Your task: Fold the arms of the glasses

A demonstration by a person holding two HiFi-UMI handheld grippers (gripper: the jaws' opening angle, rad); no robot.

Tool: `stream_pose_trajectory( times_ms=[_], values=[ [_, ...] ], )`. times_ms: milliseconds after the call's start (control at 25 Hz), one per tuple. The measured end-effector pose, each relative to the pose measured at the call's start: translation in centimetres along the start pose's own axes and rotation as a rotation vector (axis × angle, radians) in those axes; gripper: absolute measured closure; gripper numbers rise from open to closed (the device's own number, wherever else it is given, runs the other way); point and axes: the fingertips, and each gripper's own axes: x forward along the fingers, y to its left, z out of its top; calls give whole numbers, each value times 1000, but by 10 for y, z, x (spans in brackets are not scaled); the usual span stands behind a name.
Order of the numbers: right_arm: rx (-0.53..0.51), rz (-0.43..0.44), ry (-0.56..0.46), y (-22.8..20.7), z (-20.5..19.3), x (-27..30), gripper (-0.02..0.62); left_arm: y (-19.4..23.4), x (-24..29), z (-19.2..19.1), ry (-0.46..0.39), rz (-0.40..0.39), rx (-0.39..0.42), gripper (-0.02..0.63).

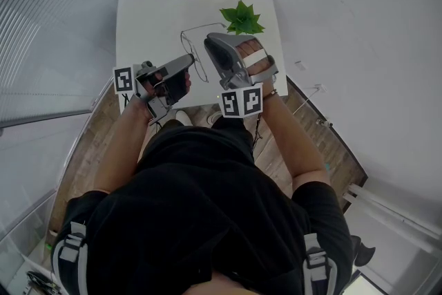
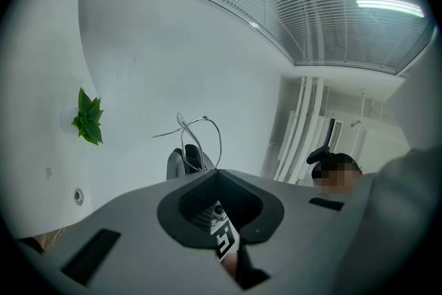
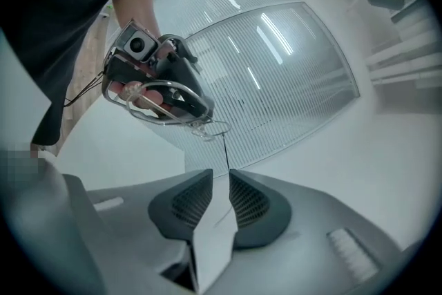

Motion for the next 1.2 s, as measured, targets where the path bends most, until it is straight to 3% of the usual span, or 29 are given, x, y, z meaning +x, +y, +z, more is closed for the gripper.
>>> stream_pose_trajectory(
  times_ms=[400, 840, 1200],
  values=[
    [200, -77, 142, -25, -55, -4, 442, -5, 0, 5, -21, -19, 16, 597],
    [209, -45, 181, -17, -70, 14, 417, -11, 2, 3, -10, -58, 15, 597],
    [205, -47, 194, -18, -76, 24, 466, -11, 1, 2, -6, -69, 4, 597]
  ],
)
